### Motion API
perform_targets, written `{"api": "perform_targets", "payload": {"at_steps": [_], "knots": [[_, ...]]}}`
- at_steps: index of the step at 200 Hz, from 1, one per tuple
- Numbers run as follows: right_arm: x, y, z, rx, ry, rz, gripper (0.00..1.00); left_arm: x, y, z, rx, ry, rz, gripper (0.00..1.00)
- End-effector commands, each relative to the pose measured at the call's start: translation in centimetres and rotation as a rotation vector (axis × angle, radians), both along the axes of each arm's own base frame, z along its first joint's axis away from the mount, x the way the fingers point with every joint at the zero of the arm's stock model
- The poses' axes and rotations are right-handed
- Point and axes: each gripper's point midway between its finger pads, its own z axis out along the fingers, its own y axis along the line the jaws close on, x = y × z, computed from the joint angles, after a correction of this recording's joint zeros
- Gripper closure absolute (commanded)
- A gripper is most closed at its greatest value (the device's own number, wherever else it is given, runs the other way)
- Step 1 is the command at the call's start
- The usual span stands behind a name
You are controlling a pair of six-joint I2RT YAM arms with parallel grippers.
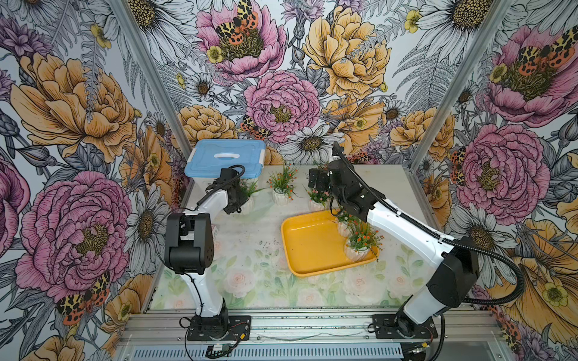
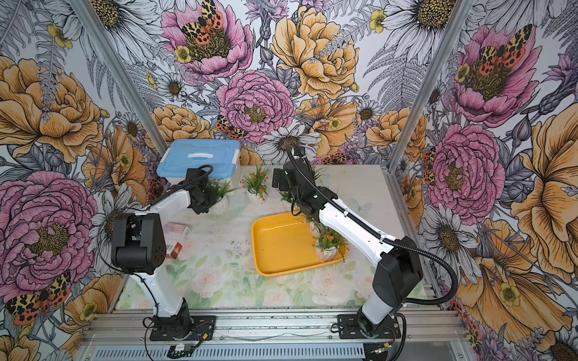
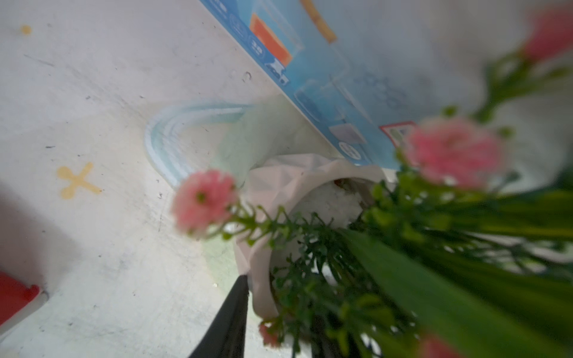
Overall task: Put the potted gypsophila into the storage box
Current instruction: Move the baby's breath potted plant to the center of the board.
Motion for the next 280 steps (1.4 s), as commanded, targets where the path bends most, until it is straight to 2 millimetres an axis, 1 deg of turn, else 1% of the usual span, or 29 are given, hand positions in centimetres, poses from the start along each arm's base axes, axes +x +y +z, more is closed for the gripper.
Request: {"api": "perform_targets", "payload": {"at_steps": [1,34,66,86,104,116,144,167,207,227,244,246,248,259,280], "knots": [[0.4,-0.4,0.4,0.004,-0.021,-0.019,0.02,-0.7,-0.8,-0.8,0.033,0.051,-0.055,0.72],[0.1,-0.9,0.3,0.001,-0.018,-0.024,0.02,-0.9,-2.2,-0.8,0.024,0.070,-0.160,0.76],[-0.3,-1.2,0.0,0.001,-0.012,-0.029,0.02,-1.4,-3.2,-1.7,0.013,0.126,-0.249,0.78],[-0.5,-1.5,-0.1,0.001,-0.009,-0.035,0.02,-1.6,-3.6,-1.5,0.029,0.134,-0.299,0.74],[-0.6,-1.6,-0.3,0.004,-0.006,-0.037,0.02,-1.7,-3.7,-0.7,0.056,0.119,-0.322,0.66],[-0.6,-1.6,-0.4,0.005,-0.003,-0.037,0.02,-1.8,-3.5,-0.1,0.060,0.106,-0.312,0.62],[-0.4,-1.4,-0.6,0.009,0.003,-0.033,0.02,-2.0,-2.8,0.6,0.024,0.092,-0.245,0.59],[-0.2,-1.1,-0.7,0.011,0.006,-0.030,0.02,-2.3,-2.5,0.1,-0.031,0.107,-0.181,0.59],[0.0,-0.9,-0.9,0.013,0.010,-0.028,0.02,-2.8,-2.3,0.3,-0.053,0.106,-0.104,0.57],[0.0,-0.9,-0.9,0.015,0.012,-0.031,0.02,-3.2,-2.4,-0.2,-0.065,0.118,-0.059,0.57],[0.0,-1.0,-1.1,0.016,0.015,-0.034,0.02,-3.3,-2.2,-0.6,-0.066,0.121,-0.027,0.60],[0.0,-1.0,-1.1,0.017,0.017,-0.035,0.02,-3.3,-2.2,0.4,-0.067,0.095,-0.025,0.60],[0.0,-1.0,-1.1,0.018,0.017,-0.035,0.02,-3.3,-2.2,0.6,-0.066,0.089,-0.024,0.60],[0.0,-1.0,-1.2,0.016,0.018,-0.034,0.02,-3.3,-2.1,0.7,-0.065,0.088,-0.018,0.65],[-0.1,-1.1,-1.3,0.018,0.019,-0.039,0.02,-3.1,-2.3,1.1,-0.051,0.079,-0.068,0.68]]}}
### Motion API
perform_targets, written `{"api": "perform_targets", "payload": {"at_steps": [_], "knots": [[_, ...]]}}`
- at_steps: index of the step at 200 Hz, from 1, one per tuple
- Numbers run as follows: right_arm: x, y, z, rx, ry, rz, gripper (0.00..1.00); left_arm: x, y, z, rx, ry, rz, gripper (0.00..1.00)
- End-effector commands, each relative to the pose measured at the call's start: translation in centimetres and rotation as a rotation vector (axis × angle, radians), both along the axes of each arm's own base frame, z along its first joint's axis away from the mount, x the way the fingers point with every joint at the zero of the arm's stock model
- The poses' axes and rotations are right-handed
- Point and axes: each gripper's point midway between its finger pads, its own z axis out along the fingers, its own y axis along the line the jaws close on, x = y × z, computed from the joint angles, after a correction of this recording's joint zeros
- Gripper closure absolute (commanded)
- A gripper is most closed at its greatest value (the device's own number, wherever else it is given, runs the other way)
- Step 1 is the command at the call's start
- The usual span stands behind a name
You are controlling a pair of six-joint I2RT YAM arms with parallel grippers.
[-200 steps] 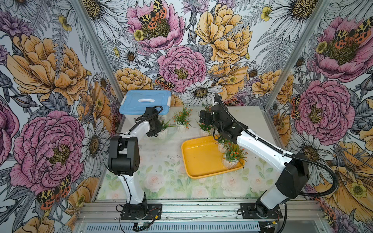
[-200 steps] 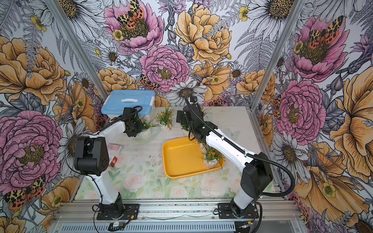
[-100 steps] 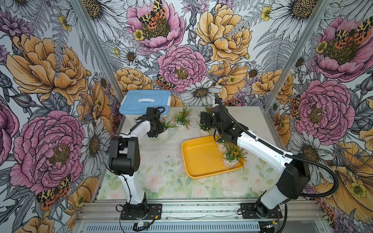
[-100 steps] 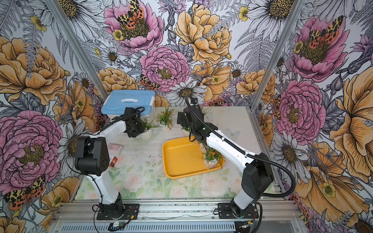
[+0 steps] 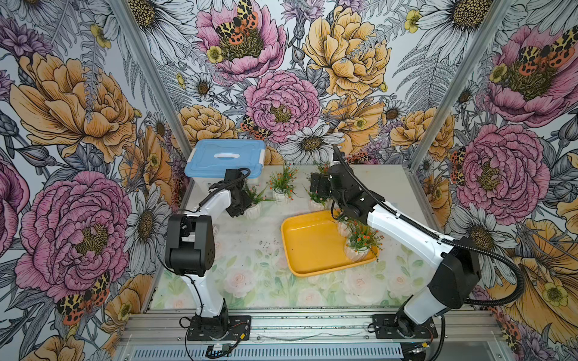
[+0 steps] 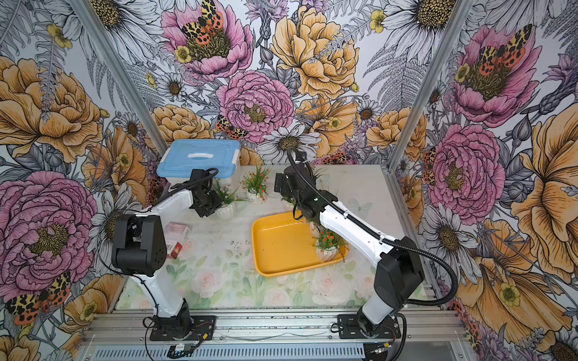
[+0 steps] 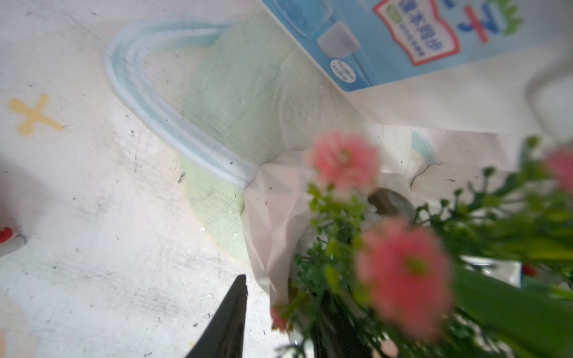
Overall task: Put the potted gypsophila into the storage box
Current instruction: Move the baby's breath potted plant to the center of the board, then pick up the baby's breath potted plant from the center of the board.
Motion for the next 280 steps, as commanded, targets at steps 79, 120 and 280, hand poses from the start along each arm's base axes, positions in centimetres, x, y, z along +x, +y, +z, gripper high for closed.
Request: {"api": "perform_targets", "payload": {"at_steps": [79,120,280], "knots": [[-0.2,-0.9,0.3,0.033,-0.011,-0.034,0.02,-3.0,-3.5,1.7,0.053,0.001,-0.468,0.75],[-0.4,-0.7,-0.2,0.038,0.003,-0.024,0.03,-4.5,-4.9,2.4,0.114,0.007,-0.626,0.72],[-1.4,-0.9,-1.4,0.048,0.035,-0.013,0.03,-8.5,-2.6,3.3,-0.137,-0.036,-0.007,0.51]]}}
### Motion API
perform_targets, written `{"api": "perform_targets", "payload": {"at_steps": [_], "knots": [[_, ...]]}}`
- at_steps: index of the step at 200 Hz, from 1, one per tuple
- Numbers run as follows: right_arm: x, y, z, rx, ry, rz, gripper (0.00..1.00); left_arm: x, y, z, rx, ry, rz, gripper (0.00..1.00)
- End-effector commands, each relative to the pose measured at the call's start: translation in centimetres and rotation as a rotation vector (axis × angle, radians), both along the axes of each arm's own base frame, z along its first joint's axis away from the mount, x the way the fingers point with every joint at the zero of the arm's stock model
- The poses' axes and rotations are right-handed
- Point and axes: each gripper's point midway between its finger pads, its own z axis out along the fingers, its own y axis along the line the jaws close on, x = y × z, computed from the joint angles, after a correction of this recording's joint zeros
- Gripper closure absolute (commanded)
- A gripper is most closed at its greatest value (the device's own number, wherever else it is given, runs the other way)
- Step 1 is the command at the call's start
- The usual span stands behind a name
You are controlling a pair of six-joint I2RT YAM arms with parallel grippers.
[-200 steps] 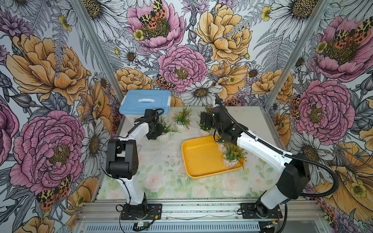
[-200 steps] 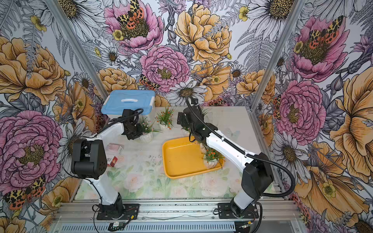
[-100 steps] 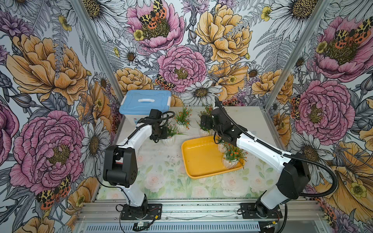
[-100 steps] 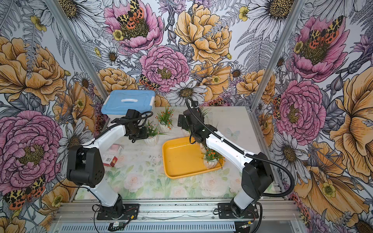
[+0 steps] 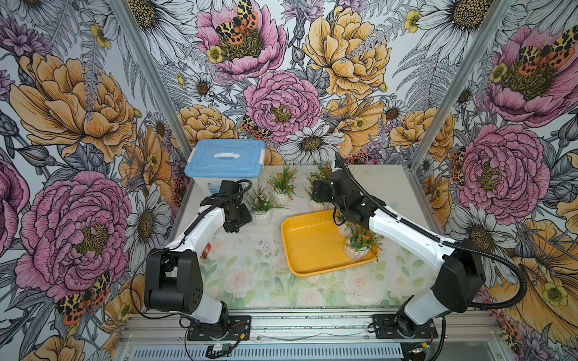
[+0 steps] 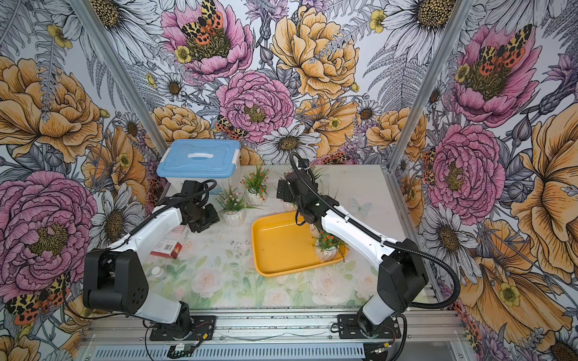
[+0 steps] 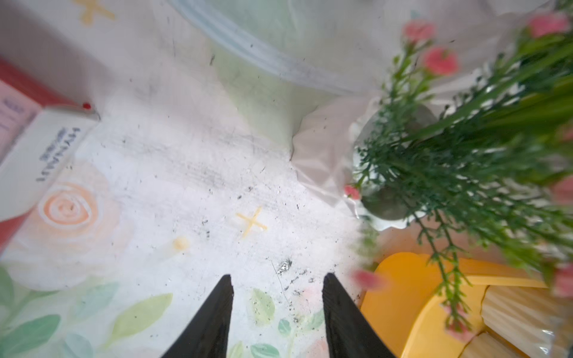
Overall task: Put the potted gypsophila into the storage box
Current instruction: Pick up the baby's breath potted plant from the center of the board.
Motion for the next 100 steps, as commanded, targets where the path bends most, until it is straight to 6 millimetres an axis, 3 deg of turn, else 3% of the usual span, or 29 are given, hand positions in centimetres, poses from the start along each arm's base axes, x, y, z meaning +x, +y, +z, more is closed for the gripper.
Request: {"api": "perform_targets", "payload": {"at_steps": [1,100], "knots": [[-0.1,-0.2,1.2,0.038,-0.026,-0.005,0.03,1.0,-1.1,0.7,-0.123,-0.056,0.116,0.51],[-0.2,-1.0,1.1,0.026,-0.029,-0.029,0.03,5.2,-3.2,-0.7,-0.176,-0.053,0.171,0.51]]}}
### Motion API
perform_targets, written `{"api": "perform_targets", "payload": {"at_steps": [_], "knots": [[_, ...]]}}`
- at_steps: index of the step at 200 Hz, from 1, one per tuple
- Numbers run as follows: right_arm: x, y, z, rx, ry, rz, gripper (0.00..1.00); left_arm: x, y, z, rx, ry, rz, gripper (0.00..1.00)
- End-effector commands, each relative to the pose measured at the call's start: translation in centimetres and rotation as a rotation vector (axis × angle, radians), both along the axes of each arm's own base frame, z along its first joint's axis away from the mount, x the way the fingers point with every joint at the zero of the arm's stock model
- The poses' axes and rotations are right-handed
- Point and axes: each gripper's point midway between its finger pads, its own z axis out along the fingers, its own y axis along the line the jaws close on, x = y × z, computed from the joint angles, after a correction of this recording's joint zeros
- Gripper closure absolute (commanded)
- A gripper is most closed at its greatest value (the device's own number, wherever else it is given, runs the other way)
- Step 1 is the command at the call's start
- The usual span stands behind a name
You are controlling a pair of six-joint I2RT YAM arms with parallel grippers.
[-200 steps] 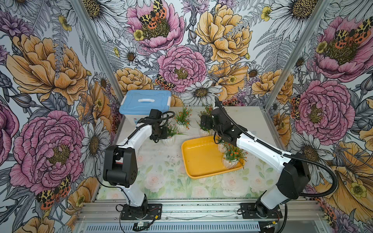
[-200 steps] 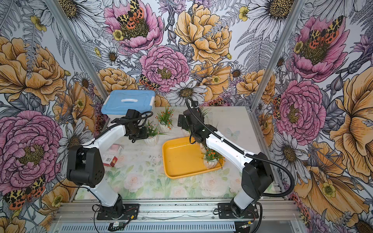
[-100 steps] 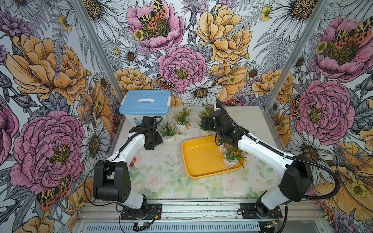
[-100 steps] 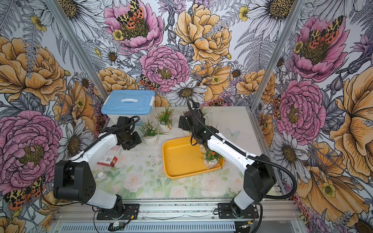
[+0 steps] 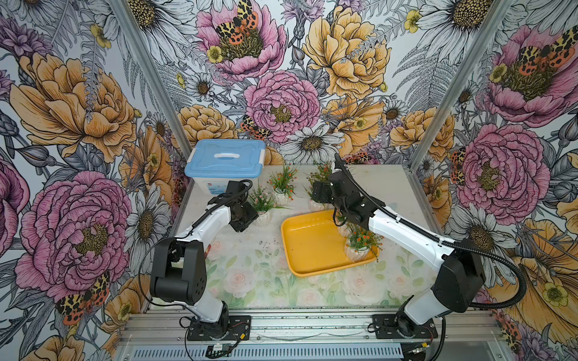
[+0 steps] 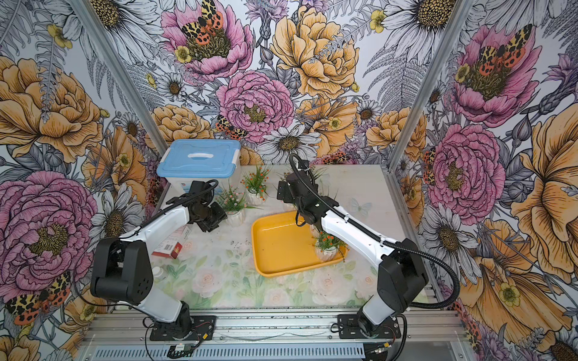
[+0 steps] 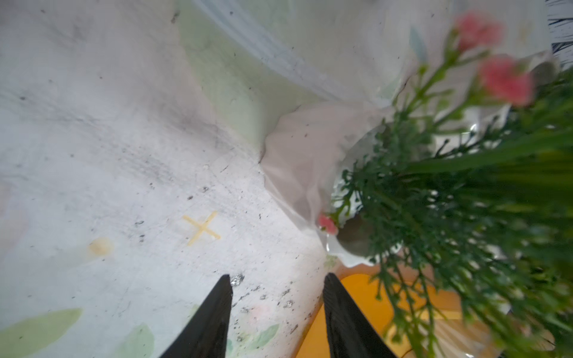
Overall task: Put the potted gypsophila into the storage box
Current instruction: Pick up the baby's breath potted plant from the center of the board.
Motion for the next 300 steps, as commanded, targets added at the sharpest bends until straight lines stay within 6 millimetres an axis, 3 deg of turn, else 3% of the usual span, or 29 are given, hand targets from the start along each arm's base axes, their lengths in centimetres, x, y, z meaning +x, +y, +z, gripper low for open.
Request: {"api": "perform_targets", "payload": {"at_steps": [1,43,132,188,232,267,300], "knots": [[-0.1,-0.9,1.8,0.035,-0.042,-0.028,0.03,2.3,-0.8,0.7,-0.049,-0.053,0.033,0.51],[-0.2,-1.0,1.7,0.034,-0.041,-0.022,0.02,2.9,-1.3,-0.3,-0.061,-0.026,0.031,0.52],[-0.9,1.3,3.5,0.014,-0.085,0.137,0.01,2.7,-2.0,-2.5,-0.023,0.026,-0.027,0.75],[-1.4,0.8,4.1,0.021,-0.103,0.126,0.01,2.4,-1.8,-1.8,0.082,0.050,-0.139,0.89],[-2.3,0.1,3.6,0.036,-0.090,0.106,0.01,2.1,-2.2,-2.4,0.083,0.074,-0.181,0.97],[-3.4,-0.8,3.7,0.044,-0.097,0.085,0.01,2.1,-2.5,-0.9,0.081,0.036,-0.209,1.00],[-4.4,-1.9,4.1,0.047,-0.114,0.059,0.01,1.9,-2.3,1.9,0.094,-0.019,-0.230,1.00]]}}
